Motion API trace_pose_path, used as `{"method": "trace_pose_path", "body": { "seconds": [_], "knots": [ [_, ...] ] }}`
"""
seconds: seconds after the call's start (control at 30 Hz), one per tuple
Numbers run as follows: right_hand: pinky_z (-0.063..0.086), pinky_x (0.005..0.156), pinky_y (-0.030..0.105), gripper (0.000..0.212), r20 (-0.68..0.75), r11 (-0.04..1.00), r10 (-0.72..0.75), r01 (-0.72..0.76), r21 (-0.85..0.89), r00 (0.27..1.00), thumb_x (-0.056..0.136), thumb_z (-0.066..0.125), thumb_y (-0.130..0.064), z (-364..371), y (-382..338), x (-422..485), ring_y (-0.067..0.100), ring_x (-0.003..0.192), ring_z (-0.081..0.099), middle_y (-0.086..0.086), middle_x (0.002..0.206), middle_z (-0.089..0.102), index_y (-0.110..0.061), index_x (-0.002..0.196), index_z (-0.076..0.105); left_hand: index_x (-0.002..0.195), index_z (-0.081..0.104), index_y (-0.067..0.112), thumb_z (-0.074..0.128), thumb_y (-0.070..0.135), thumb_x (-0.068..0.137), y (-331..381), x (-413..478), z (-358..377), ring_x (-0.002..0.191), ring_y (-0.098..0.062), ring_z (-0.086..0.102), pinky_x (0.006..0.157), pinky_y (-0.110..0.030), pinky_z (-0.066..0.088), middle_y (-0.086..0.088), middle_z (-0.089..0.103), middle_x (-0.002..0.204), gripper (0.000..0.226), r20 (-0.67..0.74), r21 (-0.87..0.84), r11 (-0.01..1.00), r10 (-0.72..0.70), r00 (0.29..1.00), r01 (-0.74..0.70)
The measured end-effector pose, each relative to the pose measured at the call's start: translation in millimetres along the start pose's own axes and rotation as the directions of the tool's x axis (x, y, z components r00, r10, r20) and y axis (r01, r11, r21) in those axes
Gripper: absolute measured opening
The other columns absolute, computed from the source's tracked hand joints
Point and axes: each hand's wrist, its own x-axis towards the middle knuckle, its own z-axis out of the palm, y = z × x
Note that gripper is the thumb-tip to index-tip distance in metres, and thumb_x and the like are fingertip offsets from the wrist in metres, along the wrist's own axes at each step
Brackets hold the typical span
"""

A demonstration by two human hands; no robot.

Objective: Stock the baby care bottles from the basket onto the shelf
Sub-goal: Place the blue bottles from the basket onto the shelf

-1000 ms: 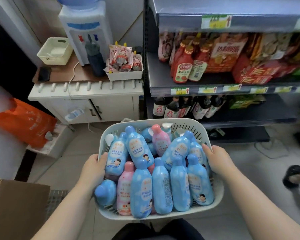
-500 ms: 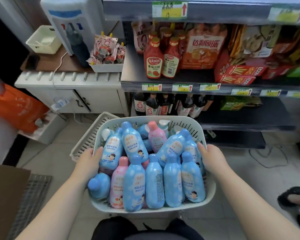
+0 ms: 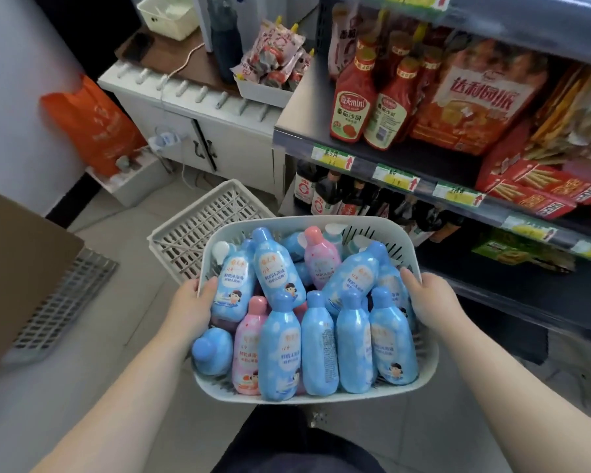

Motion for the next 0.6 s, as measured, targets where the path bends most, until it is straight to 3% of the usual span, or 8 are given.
{"method": "trace_pose_path", "body": {
  "seconds": [0.23,0.4,0.5,0.6],
  "knots": [
    [0.044,0.063,0.034,0.042,0.036,0.998,0.002,-0.004,0.064,0.999,0.094,0.048,-0.049,15.4,-27.0,34.4,0.025,0.07,0.059,0.01,0.079,0.065,-0.012,0.078,0.06,0.097,0.059,0.004,0.045,0.02,0.099,-5.0,28.3,7.8,0.064,-0.004,0.05,0.044,-0.009,0.034,0.0,0.058,0.075,0.021,-0.04,-0.035,0.997,-0.064,0.997,0.063],
    [0.044,0.06,0.031,0.045,0.093,0.998,-0.022,0.017,0.056,0.995,0.094,0.047,-0.049,27.5,-46.9,70.5,0.022,0.069,0.058,0.009,0.081,0.065,-0.007,0.09,0.064,0.103,0.059,-0.002,0.046,0.025,0.099,-8.9,43.4,8.5,0.068,-0.014,0.052,0.051,-0.017,0.035,-0.015,0.063,0.092,0.029,-0.106,-0.062,0.988,-0.147,0.983,0.141],
    [0.052,0.073,0.037,0.041,0.139,0.998,-0.061,0.057,0.033,0.988,0.094,0.048,-0.049,37.2,-58.5,96.2,0.023,0.076,0.063,0.007,0.085,0.067,-0.011,0.094,0.064,0.103,0.059,-0.001,0.047,0.026,0.099,-12.7,44.4,11.3,0.069,-0.015,0.053,0.053,-0.02,0.035,-0.016,0.064,0.094,0.03,-0.16,-0.096,0.977,-0.202,0.966,0.188],
    [0.045,0.064,0.033,0.042,0.192,0.989,-0.145,0.148,-0.005,0.971,0.094,0.049,-0.047,41.9,-73.3,119.1,0.025,0.077,0.062,0.008,0.082,0.064,-0.007,0.089,0.063,0.103,0.058,-0.002,0.048,0.026,0.098,-15.9,40.1,16.5,0.073,-0.018,0.054,0.055,-0.02,0.036,-0.014,0.063,0.092,0.03,-0.235,-0.145,0.965,-0.25,0.939,0.221]
  ]
}}
